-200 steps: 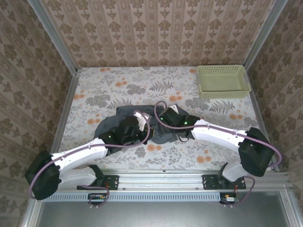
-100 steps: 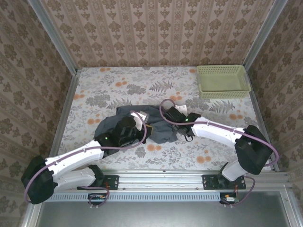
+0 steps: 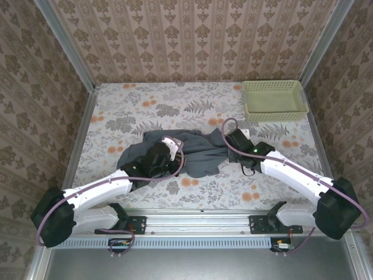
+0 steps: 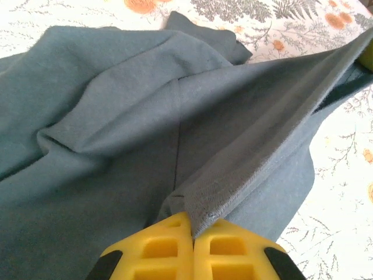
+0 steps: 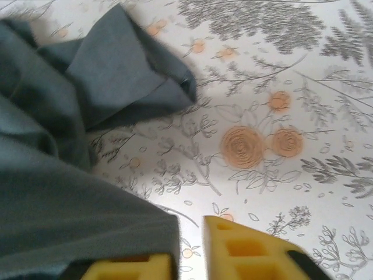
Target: Fold the inside-out t-shirt
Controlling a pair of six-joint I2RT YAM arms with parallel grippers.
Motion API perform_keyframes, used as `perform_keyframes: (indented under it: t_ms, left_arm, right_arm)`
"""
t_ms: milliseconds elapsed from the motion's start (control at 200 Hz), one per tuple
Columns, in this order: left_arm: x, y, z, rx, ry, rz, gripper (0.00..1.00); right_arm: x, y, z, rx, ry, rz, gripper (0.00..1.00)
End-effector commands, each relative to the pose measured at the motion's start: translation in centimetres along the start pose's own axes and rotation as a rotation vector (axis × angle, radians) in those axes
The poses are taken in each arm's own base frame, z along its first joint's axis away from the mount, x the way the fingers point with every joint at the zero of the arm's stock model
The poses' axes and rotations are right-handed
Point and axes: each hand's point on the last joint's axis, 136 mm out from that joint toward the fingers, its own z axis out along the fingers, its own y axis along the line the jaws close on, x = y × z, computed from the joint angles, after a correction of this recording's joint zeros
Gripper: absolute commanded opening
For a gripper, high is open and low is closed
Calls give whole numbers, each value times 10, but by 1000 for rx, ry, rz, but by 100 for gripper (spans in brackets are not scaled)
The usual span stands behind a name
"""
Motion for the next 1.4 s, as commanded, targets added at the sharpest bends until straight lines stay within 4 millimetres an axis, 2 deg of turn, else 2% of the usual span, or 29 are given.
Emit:
perform_keyframes:
  t_ms: [0,140,215,290,435,605,660,725,800,855,905,950,1040,1145,1200,1290,1320,1395]
  left_arm:
    - [-13,-2,3,8,-4,-5,2]
    - [-21,-13,12,55,0,-22,2]
    - [-28,-13,16,46,-5,-42,1]
    - [-37,-9,20,34,-9,-64,1]
    - [-51,-1,25,44,-26,-111,1]
    - [-57,-9,30,95,-13,-106,2]
    - [-56,-10,30,99,-8,-105,2]
    - [-54,-10,29,100,0,-102,4]
    - [-49,-4,25,67,16,-101,7]
    - [-46,5,18,32,22,-106,11]
    - [-40,14,10,-2,31,-116,20]
    - [-33,24,1,-45,42,-130,30]
    - [-16,56,-23,-162,63,-181,51]
    - [11,101,-60,-329,84,-312,66]
    - [33,128,-82,-450,105,-414,71]
    - [85,170,-126,-726,187,-645,78]
    - [99,176,-131,-761,214,-695,79]
    - [121,183,-130,-777,255,-774,80]
  right_arm:
    - [-2,14,-12,-145,-29,-25,35]
    - [-11,29,-27,-242,-65,-32,48]
    - [-13,30,-27,-247,-70,-38,54]
    - [-10,33,-25,-268,-74,-40,65]
    - [-1,41,-12,-311,-63,-27,81]
    - [16,56,20,-324,25,12,84]
    - [19,57,32,-300,47,25,80]
    - [20,59,42,-282,62,23,67]
    - [15,63,45,-274,70,17,45]
    - [11,58,44,-241,61,17,26]
    - [10,47,45,-181,56,5,10]
    - [6,34,42,-113,40,-7,0]
    - [-8,5,27,13,-23,-24,0]
    - [-26,-28,0,125,-121,4,0]
    - [-31,-46,-15,170,-161,35,0]
    - [-33,-73,-33,220,-215,110,0]
    - [-32,-79,-37,225,-227,132,0]
    - [-32,-87,-45,203,-260,172,0]
